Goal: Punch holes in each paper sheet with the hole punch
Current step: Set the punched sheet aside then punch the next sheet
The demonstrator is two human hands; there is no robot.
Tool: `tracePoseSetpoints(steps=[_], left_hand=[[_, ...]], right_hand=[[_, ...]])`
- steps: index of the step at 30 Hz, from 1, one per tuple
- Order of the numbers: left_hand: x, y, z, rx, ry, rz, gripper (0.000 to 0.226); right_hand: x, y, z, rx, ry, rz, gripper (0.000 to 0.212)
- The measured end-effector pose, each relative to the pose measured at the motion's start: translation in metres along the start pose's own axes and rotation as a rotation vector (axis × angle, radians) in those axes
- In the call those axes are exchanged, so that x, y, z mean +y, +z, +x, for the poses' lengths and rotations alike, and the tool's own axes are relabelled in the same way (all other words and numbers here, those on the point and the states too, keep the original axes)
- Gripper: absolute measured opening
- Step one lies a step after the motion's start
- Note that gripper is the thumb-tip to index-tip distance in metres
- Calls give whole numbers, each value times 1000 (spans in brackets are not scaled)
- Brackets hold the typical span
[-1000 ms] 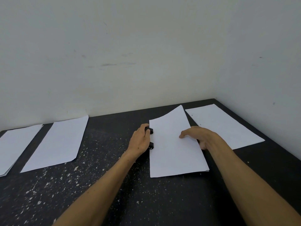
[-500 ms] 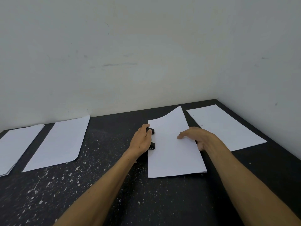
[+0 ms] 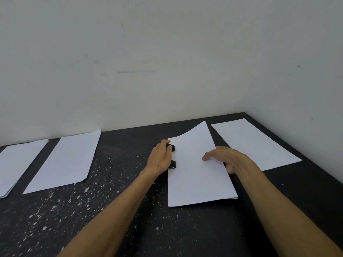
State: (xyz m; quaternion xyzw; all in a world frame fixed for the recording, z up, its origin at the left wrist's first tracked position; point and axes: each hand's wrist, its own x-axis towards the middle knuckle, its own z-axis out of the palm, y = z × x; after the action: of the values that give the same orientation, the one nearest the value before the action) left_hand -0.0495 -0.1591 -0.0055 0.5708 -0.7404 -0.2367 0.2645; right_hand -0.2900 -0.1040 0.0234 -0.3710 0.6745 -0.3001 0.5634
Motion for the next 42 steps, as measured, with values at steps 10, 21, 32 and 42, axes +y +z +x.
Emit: tracePoseSetpoints(steps=[10,21,32,42], left_hand=[[6,-3,-3,-28,-16,30,40],[17,-17,-2,-201,146,647,64],[5,-13,-1,-236,49,374,61],[9,15,1,-84,-30,291,65]], right_hand=[[11,4,-17,-4,-11,11,31],[3,9,-26,15,2,-42,32],[5,11,-22,30,-6,-23,27],[12,5,-9,2,-23,-16,33]])
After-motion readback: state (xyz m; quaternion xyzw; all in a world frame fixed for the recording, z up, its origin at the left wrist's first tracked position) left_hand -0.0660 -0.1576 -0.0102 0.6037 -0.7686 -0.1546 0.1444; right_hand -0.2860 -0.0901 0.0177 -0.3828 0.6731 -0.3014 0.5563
